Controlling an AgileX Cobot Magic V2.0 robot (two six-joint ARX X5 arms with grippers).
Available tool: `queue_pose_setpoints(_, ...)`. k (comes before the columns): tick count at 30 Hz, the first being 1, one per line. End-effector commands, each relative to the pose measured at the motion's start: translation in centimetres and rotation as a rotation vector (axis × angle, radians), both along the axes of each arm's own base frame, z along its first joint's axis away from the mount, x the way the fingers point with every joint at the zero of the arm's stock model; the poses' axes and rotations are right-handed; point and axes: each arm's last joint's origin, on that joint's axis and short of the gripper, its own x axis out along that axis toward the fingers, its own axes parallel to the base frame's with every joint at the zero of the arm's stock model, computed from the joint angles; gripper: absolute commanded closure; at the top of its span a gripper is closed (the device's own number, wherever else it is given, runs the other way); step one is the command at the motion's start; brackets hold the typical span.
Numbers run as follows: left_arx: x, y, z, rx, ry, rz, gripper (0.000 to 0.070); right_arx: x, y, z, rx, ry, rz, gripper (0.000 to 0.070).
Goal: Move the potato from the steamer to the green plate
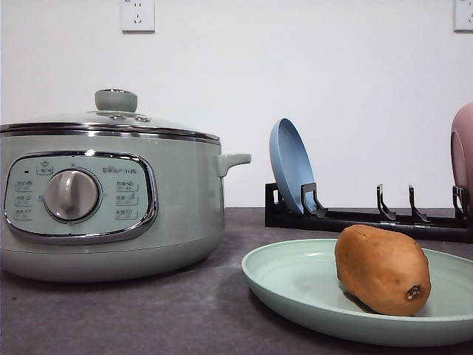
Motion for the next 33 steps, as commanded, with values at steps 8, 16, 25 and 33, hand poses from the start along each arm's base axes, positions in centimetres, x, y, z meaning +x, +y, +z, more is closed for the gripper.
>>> queue_pose_setpoints(8,0.08,0.03,-0.72,-0.008,0.023,0.003,0.0700,0.01,0.00,-0.18,0.011,0.009,0.000,0.0700)
queue_pose_setpoints(16,0.08,0.03,-0.72,-0.008,0.023,0.003,0.0700,0.01,0.00,-0.18,0.011,0.009,0.000,0.0700)
queue_pose_setpoints(25,0.08,0.03,-0.72,-0.008,0.023,0.003,0.0700,0.01,0.00,-0.18,0.011,0.009,0.000,0.0700)
queue_pose_setpoints(33,0.08,0.02,-0.72,-0.008,0.023,0.003,0.0700,0.01,0.00,-0.18,0.011,0.009,0.000,0.0700)
